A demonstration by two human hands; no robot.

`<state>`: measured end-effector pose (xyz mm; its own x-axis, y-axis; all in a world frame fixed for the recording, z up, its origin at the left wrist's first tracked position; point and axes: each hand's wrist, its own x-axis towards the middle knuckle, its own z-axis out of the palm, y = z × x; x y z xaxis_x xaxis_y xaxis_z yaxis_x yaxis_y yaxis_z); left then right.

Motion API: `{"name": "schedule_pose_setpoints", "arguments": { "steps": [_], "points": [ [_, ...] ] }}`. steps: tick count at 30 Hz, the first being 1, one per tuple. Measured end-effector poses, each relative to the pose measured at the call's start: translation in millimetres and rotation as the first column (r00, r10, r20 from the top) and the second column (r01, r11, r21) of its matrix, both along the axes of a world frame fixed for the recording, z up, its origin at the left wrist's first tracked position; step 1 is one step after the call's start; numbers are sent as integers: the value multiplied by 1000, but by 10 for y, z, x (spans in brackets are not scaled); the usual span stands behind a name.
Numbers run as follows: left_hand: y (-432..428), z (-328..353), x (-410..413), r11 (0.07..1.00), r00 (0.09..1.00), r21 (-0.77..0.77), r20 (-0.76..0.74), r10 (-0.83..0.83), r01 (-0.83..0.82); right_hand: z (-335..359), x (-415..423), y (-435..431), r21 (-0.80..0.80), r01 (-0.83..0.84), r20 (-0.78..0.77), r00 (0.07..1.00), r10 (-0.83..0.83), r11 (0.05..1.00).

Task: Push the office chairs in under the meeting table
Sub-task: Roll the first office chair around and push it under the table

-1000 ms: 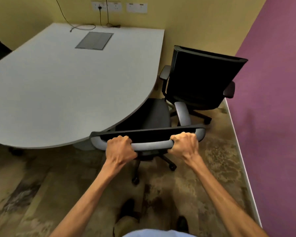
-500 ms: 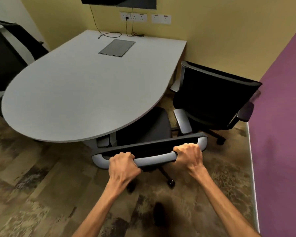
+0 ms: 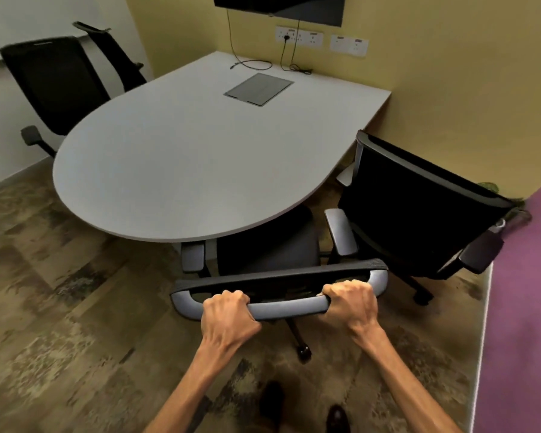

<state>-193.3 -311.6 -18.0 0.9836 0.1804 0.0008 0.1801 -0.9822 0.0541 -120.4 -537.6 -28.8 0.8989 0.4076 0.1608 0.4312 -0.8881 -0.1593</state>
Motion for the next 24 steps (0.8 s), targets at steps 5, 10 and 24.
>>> {"name": "schedule_pose_setpoints", "arguments": {
  "steps": [5,10,24],
  "points": [
    [-360,11,32,993,993,25,-7,115,-115,-6,153,-272,-36,-91,28,995,92,995],
    [-647,34,66,979,980,56,-19,196,-194,53,279,-481,-28,-139,12,990,139,990],
    [-1024,39,168,955,959,88,-9,284,-283,103,533,-756,-40,-202,-8,979,201,979]
  ]
}}
